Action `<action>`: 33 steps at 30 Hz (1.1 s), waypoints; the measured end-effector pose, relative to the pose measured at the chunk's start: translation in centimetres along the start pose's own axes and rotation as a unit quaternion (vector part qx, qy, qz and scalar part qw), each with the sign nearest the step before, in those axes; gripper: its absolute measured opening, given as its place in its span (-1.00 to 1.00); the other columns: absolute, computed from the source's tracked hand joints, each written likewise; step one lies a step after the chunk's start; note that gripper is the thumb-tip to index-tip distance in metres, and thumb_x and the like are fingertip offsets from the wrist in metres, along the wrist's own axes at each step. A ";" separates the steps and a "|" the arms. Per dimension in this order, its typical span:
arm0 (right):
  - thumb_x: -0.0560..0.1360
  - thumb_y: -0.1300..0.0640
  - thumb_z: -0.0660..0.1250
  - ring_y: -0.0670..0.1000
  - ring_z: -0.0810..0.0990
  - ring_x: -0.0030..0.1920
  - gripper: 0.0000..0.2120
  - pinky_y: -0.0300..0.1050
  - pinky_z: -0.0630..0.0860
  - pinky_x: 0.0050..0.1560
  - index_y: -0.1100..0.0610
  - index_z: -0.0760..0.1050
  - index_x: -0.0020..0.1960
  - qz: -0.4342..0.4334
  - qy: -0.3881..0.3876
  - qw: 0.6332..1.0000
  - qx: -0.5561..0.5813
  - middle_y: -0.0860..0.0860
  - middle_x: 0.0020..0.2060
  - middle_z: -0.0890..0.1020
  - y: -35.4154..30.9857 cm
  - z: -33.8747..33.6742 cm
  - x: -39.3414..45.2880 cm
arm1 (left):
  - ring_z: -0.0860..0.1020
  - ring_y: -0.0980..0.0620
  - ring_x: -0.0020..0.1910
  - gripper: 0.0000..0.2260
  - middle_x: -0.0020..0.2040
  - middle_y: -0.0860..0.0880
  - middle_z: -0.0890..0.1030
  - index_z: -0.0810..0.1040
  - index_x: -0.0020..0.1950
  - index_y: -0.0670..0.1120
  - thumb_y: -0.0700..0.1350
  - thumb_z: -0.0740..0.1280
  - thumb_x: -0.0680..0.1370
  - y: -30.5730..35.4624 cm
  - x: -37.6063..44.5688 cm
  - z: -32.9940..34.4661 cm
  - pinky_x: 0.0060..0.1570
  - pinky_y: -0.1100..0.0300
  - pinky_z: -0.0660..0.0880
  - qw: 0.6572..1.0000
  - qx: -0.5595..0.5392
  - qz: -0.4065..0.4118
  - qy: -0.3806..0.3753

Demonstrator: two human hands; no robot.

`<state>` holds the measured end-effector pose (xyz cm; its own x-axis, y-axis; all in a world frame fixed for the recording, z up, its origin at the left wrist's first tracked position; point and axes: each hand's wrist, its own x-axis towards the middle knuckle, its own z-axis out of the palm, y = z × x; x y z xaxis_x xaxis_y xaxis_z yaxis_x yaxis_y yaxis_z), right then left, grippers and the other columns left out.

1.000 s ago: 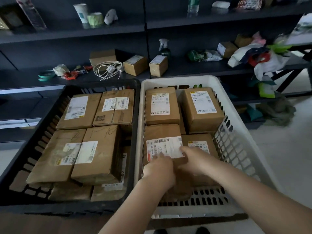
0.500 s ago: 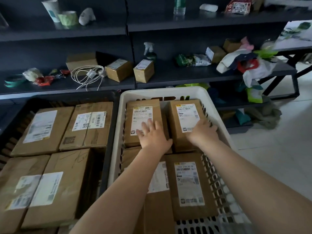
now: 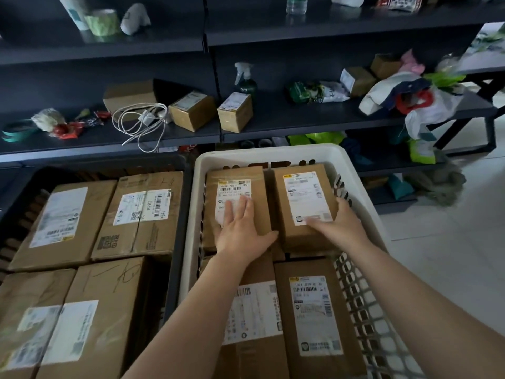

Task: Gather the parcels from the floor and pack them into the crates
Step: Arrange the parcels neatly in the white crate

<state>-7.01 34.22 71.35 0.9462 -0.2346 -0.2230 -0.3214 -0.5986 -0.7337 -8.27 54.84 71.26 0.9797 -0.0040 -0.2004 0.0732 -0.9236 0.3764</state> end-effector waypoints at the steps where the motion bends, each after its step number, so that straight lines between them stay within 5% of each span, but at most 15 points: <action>1: 0.29 -0.04 0.52 0.09 0.48 0.21 -0.27 0.04 0.46 0.14 0.09 0.28 0.34 0.020 -0.001 0.999 0.031 0.06 0.24 0.50 -0.1 -0.2 0.2 | -0.23 -0.07 0.51 -0.15 0.55 0.05 -0.17 -0.16 0.52 0.06 0.36 0.19 0.41 -0.3 -0.1 -0.4 0.41 -0.16 0.04 0.999 -0.022 -0.037 0.004; 5: 0.33 -0.03 0.47 0.08 0.48 0.17 -0.41 0.07 0.48 0.16 0.08 0.36 0.28 -0.021 0.023 0.999 -0.009 0.08 0.21 0.49 -0.5 0.0 -0.6 | -0.14 -0.12 0.51 -0.09 0.55 -0.11 -0.13 -0.17 0.52 -0.10 0.29 0.25 0.43 -0.9 -0.5 -1.3 0.43 -0.06 0.03 0.988 -0.061 -0.129 0.050; 9: 0.39 -0.07 0.38 0.16 0.16 0.44 -0.21 0.10 0.17 0.40 0.11 0.06 0.46 -0.159 0.103 0.953 -0.238 0.13 0.42 0.24 -1.7 1.3 -2.7 | -0.02 -0.17 0.49 -0.22 0.52 -0.18 0.04 -0.01 0.50 -0.17 0.12 0.31 0.46 -0.5 -0.3 -2.2 0.42 -0.03 0.06 0.982 -0.110 -0.136 0.073; 12: 0.39 -0.20 0.34 0.12 0.22 0.42 -0.27 0.11 0.16 0.42 0.07 0.17 0.43 -0.238 -0.012 0.946 -0.218 0.08 0.39 0.33 -4.2 3.7 -4.0 | 0.16 -0.20 0.42 -0.39 0.43 -0.19 0.24 0.17 0.43 -0.18 -0.05 0.32 0.46 -0.2 0.2 -3.3 0.35 -0.05 0.20 0.966 -0.185 -0.160 0.088; 16: 0.43 -0.25 0.27 0.13 -0.19 0.50 -0.13 0.22 -0.21 0.43 -0.03 -0.17 0.51 -0.205 -0.107 0.912 -0.339 0.15 0.52 -0.09 -4.9 6.2 -4.2 | 0.34 -0.18 0.30 -0.56 0.34 -0.17 0.37 0.37 0.29 -0.18 -0.15 0.33 0.44 -0.7 0.8 -3.9 0.25 -0.01 0.38 0.981 -0.143 -0.122 0.049; 21: 0.44 -0.29 0.22 0.12 -0.21 0.50 -0.13 0.13 -0.22 0.44 0.00 -0.18 0.52 -0.202 -0.054 0.924 -0.320 0.17 0.52 -0.10 -3.4 6.4 -4.4 | 0.30 -0.09 0.39 -0.44 0.48 -0.06 0.24 0.26 0.44 -0.04 -0.17 0.35 0.48 -1.8 -0.1 -3.2 0.21 0.12 0.34 0.979 -0.198 -0.023 0.038; 25: 0.47 -0.25 0.20 0.13 -0.21 0.50 -0.16 0.11 -0.21 0.45 0.03 -0.19 0.52 -0.194 -0.055 0.924 -0.324 0.19 0.51 -0.14 -3.3 6.4 -4.8 | 0.25 -0.09 0.43 -0.43 0.55 -0.04 0.02 0.13 0.50 -0.01 -0.18 0.27 0.55 -2.1 -0.2 -3.0 0.27 0.11 0.33 0.979 -0.201 -0.019 0.003; 30: 0.49 -0.17 0.24 0.12 -0.15 0.51 -0.22 0.08 -0.14 0.46 0.07 -0.10 0.52 -0.187 -0.045 0.947 -0.256 0.14 0.52 -0.09 -5.1 5.4 -6.5 | 0.46 -0.06 0.24 -0.55 0.35 -0.10 0.43 0.22 0.45 -0.09 -0.21 0.21 0.57 -1.6 -0.4 -4.0 -0.03 0.18 0.45 0.960 -0.272 -0.058 0.021; 33: 0.47 -0.19 0.25 0.08 -0.04 0.51 -0.26 0.18 -0.05 0.47 0.02 0.01 0.51 -0.224 -0.044 0.951 -0.208 0.04 0.52 0.04 -5.0 4.7 -10.0 | 0.51 0.08 0.02 -0.63 0.26 -0.06 0.50 0.31 0.37 -0.06 -0.16 0.23 0.56 -1.3 -2.6 -3.7 -0.26 0.31 0.36 0.947 -0.312 -0.057 0.047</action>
<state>-14.67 43.15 74.25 0.9855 0.1691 -0.0137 0.1445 -0.8793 -0.4539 -10.21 57.44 74.61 0.9689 0.1438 -0.2013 0.2469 -0.5101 0.8239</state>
